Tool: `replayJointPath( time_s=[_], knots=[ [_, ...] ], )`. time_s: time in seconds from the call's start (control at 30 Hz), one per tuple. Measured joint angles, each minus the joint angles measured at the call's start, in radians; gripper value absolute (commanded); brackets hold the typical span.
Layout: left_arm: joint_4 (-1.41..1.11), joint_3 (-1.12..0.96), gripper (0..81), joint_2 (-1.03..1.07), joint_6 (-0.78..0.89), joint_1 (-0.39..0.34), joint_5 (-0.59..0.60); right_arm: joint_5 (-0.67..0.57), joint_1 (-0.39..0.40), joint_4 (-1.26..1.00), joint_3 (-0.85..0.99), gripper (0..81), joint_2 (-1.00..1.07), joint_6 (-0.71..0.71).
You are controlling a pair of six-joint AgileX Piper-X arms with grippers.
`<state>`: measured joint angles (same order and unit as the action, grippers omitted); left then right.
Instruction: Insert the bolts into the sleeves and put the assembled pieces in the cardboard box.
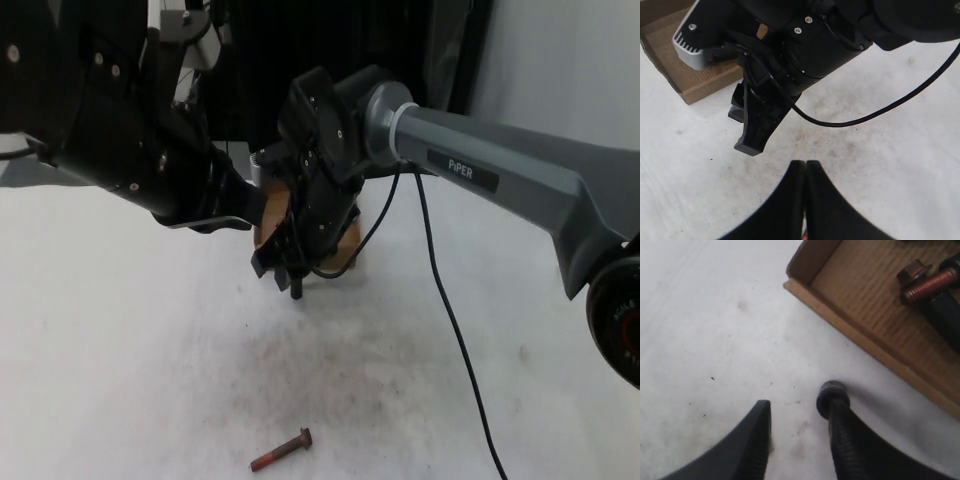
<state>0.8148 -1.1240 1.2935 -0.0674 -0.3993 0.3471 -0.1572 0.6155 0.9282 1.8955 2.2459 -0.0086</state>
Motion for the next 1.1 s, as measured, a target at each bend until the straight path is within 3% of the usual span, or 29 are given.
replayJointPath(
  time_s=[1.1],
  knots=[
    [0.0, 0.0, 0.0, 0.0, 0.0, 0.0, 0.0, 0.003, -0.01, -0.048, 0.005, 36.3, 0.035, -0.035]
  ],
)
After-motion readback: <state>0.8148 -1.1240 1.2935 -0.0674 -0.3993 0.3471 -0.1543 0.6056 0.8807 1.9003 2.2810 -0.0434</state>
